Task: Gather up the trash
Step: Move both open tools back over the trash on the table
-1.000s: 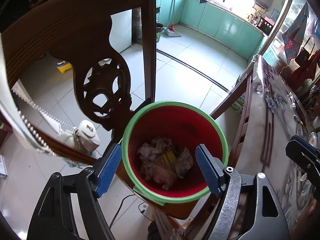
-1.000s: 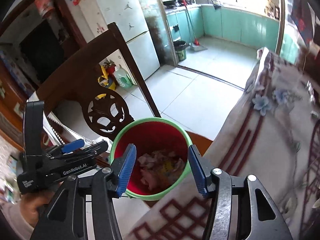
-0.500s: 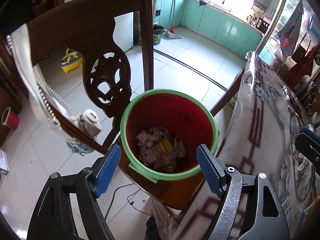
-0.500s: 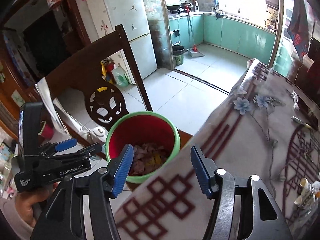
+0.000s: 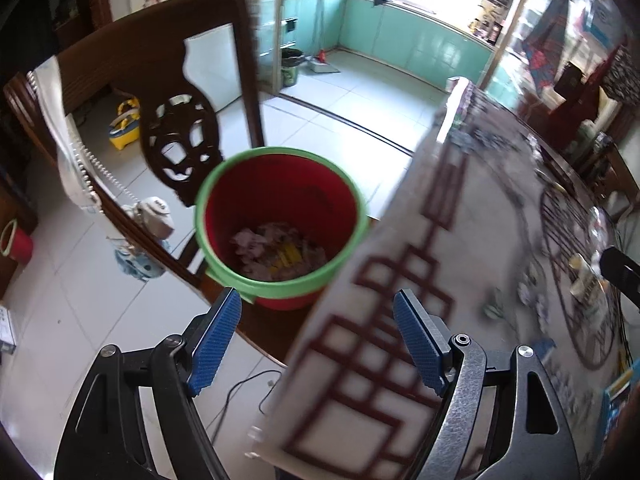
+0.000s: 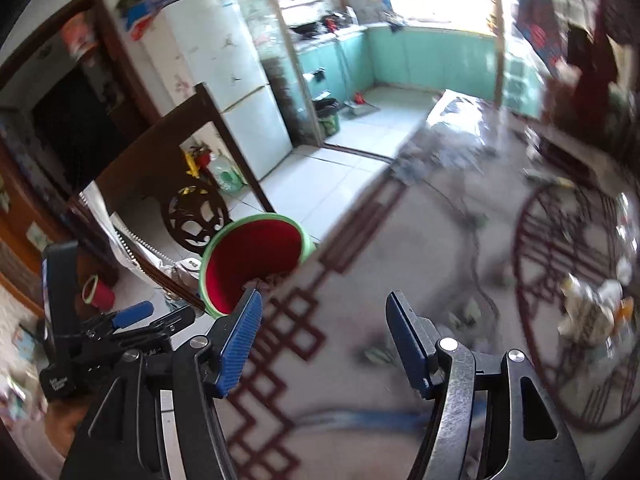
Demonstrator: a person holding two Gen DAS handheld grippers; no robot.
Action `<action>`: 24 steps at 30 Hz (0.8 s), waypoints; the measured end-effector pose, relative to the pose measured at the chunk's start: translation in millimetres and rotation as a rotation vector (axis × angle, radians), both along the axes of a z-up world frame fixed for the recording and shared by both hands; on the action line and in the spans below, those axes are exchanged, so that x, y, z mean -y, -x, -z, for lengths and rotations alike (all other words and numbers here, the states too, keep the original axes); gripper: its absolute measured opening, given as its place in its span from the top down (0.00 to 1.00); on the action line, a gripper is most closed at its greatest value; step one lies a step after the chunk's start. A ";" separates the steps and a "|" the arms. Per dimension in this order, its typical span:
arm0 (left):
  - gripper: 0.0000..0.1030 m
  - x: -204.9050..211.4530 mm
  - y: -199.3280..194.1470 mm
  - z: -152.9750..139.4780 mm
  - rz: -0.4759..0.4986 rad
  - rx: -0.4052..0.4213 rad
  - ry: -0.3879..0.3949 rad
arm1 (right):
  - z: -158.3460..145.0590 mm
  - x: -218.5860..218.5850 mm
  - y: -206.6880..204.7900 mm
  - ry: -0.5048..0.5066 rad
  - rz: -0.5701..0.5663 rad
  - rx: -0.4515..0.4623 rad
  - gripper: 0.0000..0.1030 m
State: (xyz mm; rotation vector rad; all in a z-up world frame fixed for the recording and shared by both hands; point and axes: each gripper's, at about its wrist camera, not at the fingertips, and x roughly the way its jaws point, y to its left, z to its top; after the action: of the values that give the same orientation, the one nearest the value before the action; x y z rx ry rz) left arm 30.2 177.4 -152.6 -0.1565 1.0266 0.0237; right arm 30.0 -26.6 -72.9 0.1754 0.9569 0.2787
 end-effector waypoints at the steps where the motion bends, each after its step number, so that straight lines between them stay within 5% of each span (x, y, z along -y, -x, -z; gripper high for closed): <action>1: 0.24 10.4 2.6 -1.7 0.018 0.003 0.001 | 0.0 10.1 4.3 0.011 0.017 0.002 0.38; 16: 0.21 168.1 10.8 -38.9 0.369 0.102 0.029 | 25.0 222.8 62.3 0.098 0.497 -0.092 0.38; 24: 0.21 247.0 2.3 -57.1 0.582 0.151 0.029 | 55.7 327.3 82.3 -0.083 0.784 -0.176 0.37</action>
State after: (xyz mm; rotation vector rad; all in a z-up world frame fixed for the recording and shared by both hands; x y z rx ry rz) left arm 27.9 -69.6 -95.6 0.1168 0.8904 -0.5245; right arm -52.2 -353.9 -128.6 0.6383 0.9797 -0.4260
